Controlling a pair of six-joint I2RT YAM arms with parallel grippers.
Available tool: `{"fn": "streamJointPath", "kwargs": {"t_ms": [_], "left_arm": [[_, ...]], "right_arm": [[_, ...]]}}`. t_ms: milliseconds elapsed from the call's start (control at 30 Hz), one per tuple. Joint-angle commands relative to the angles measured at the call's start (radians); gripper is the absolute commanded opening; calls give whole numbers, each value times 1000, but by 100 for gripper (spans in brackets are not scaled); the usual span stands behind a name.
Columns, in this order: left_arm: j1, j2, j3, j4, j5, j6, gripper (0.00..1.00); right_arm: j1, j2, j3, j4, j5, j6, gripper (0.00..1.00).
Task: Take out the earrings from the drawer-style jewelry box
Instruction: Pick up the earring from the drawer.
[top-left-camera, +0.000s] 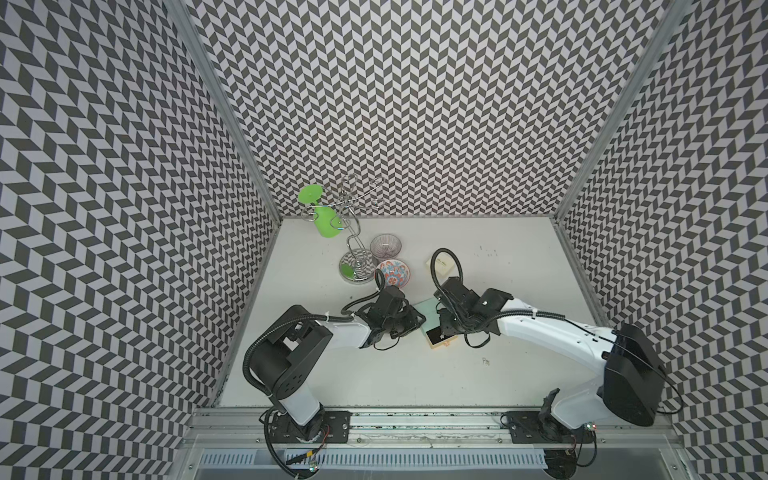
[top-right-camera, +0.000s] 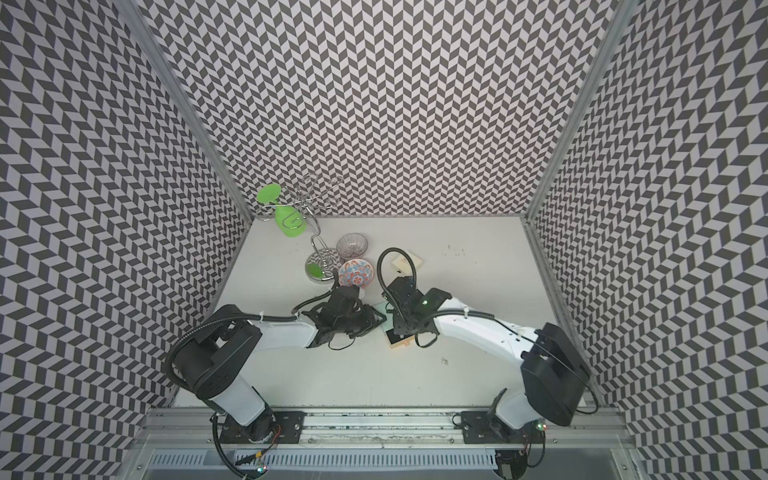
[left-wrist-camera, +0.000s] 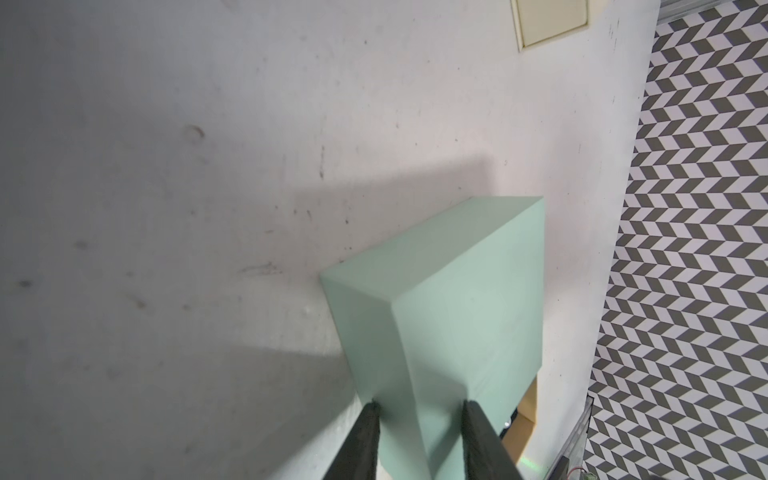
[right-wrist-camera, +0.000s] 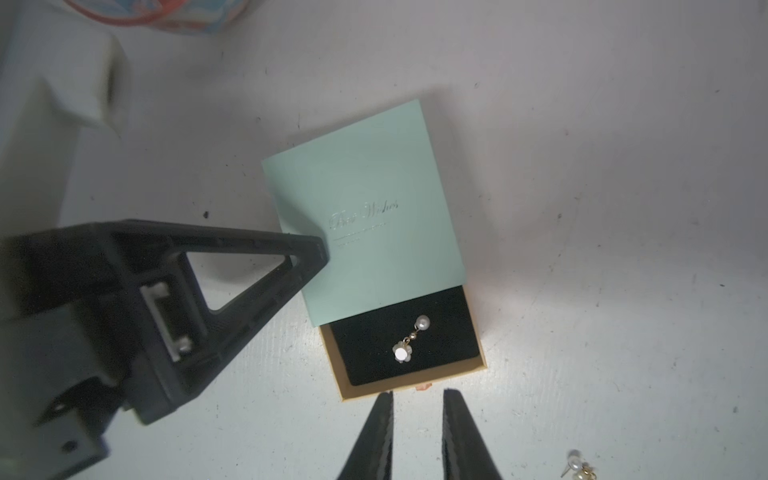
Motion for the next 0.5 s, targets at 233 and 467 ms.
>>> {"fn": "streamJointPath", "kwargs": {"t_ms": [233, 467], "left_arm": [[-8, 17, -3, -63, -14, 14, 35], [-7, 16, -2, -62, -15, 14, 35]], "right_arm": [[-2, 103, -33, 96, -28, 62, 24], [-22, 116, -59, 129, -29, 92, 24]]}}
